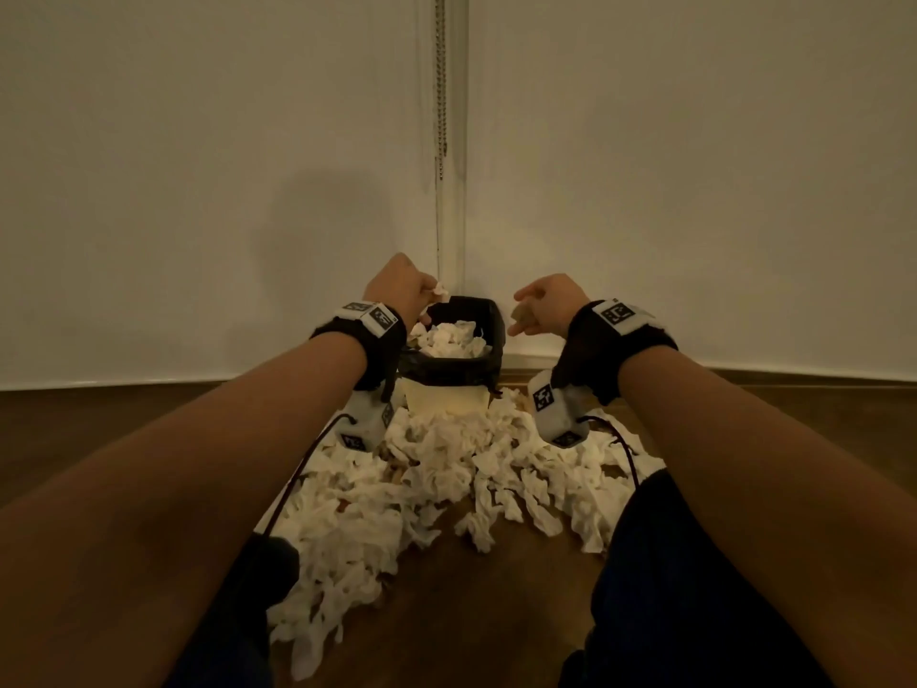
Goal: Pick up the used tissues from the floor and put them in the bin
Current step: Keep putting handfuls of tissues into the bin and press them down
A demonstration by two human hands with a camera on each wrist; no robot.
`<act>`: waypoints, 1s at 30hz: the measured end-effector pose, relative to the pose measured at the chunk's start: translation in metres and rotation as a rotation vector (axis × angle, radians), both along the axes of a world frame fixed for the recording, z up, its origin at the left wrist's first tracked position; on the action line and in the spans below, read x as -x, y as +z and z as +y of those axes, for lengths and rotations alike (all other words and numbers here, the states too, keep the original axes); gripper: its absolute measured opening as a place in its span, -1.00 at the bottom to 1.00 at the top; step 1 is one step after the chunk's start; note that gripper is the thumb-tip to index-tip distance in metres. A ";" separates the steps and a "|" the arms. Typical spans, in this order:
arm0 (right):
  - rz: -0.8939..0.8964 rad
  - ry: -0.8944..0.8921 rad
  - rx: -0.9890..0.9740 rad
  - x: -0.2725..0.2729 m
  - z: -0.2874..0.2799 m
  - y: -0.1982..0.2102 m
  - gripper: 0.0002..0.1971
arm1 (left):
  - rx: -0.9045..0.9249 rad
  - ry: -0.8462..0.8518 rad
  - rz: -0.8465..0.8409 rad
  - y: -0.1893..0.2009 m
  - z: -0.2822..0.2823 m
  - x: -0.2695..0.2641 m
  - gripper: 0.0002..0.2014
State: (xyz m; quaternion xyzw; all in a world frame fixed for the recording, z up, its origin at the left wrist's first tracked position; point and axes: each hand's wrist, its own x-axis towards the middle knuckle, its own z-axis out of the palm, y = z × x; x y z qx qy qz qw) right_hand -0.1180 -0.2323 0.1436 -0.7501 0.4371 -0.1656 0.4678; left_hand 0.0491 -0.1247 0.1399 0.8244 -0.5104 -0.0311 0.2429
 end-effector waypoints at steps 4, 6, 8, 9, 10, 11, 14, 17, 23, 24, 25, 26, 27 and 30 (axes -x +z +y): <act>0.067 -0.087 -0.011 -0.002 -0.013 -0.020 -0.89 | -0.062 0.009 -0.080 -0.009 -0.013 -0.009 -0.68; 0.091 -0.143 0.033 -0.011 -0.015 -0.029 -0.89 | -0.040 0.031 -0.112 -0.019 -0.023 -0.014 -0.65; 0.050 -0.163 0.000 -0.022 -0.017 -0.037 -0.86 | 0.005 0.028 -0.041 -0.030 -0.034 -0.016 -0.70; 0.011 -0.173 -0.038 -0.029 -0.020 -0.040 -0.87 | 0.014 0.023 -0.004 -0.036 -0.041 -0.018 -0.75; -0.023 -0.184 -0.087 -0.035 -0.021 -0.043 -0.90 | 0.009 0.020 0.016 -0.041 -0.048 -0.019 -0.80; -0.053 -0.193 -0.130 -0.040 -0.024 -0.046 -0.95 | 0.002 0.023 0.035 -0.047 -0.054 -0.020 -0.83; -0.060 -0.235 -0.235 -0.056 -0.035 -0.060 -0.87 | 0.009 0.054 0.136 -0.064 -0.067 -0.028 -0.82; -0.085 -0.268 -0.269 -0.068 -0.043 -0.069 -0.77 | 0.030 0.068 0.220 -0.079 -0.080 -0.036 -0.74; -0.565 -0.232 -0.557 -0.080 -0.053 -0.077 -0.55 | 0.040 0.034 0.285 -0.092 -0.093 -0.052 -0.53; -0.594 -0.239 -0.587 -0.078 -0.054 -0.076 -0.54 | 0.044 0.030 0.285 -0.090 -0.093 -0.055 -0.53; -0.603 -0.245 -0.603 -0.075 -0.057 -0.075 -0.53 | 0.053 0.031 0.291 -0.089 -0.092 -0.057 -0.54; -0.586 -0.257 -0.612 -0.071 -0.058 -0.074 -0.55 | 0.066 0.039 0.305 -0.087 -0.091 -0.059 -0.56; -0.549 -0.271 -0.608 -0.066 -0.058 -0.071 -0.57 | 0.074 0.046 0.321 -0.085 -0.090 -0.059 -0.58; -0.357 -0.301 -0.482 -0.049 -0.059 -0.070 -0.58 | 0.056 0.033 0.367 -0.083 -0.083 -0.054 -0.65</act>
